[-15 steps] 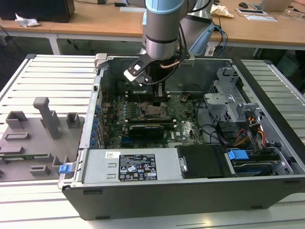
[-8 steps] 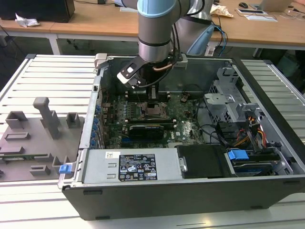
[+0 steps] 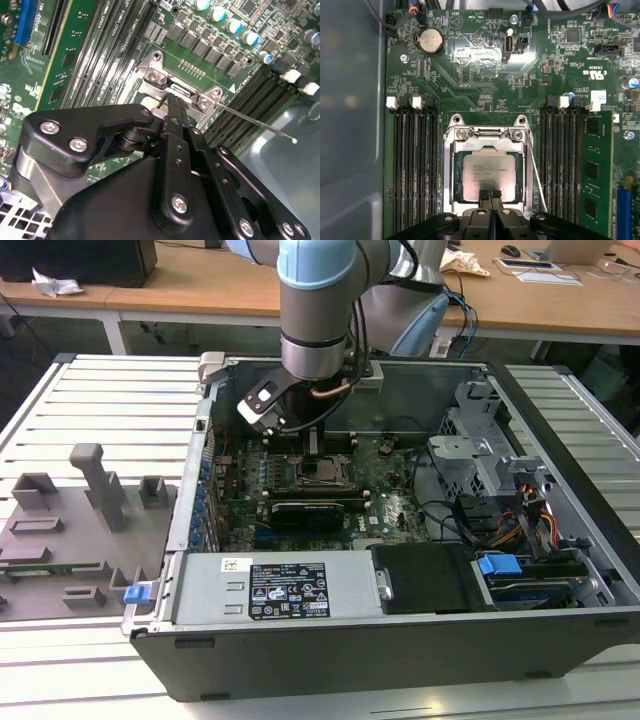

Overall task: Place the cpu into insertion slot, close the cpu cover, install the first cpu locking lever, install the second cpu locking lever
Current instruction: 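Close the cpu cover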

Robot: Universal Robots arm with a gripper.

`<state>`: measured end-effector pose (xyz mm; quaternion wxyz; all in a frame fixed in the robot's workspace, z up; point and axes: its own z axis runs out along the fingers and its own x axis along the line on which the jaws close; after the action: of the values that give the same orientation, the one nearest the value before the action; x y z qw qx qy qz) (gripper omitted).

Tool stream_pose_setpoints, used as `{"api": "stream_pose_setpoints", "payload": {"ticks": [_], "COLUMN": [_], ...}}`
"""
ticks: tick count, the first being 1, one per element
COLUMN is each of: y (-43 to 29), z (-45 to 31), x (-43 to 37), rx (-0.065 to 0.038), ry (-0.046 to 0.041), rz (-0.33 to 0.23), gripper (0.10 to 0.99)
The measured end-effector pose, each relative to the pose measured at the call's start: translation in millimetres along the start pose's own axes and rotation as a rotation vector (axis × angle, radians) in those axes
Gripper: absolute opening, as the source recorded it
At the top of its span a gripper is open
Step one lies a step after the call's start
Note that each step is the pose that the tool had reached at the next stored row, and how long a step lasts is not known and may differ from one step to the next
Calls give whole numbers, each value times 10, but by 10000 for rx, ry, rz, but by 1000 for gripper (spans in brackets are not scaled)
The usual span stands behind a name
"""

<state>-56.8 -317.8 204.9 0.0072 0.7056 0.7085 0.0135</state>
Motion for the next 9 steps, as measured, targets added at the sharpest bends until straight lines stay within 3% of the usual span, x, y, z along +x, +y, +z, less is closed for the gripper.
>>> {"api": "stream_pose_setpoints", "payload": {"ticks": [3, 9], "y": [-2, 8], "z": [15, -34], "x": [-1, 3], "rx": [2, -5], "ry": [-5, 4], "rz": [2, 2], "gripper": [106, 106]}}
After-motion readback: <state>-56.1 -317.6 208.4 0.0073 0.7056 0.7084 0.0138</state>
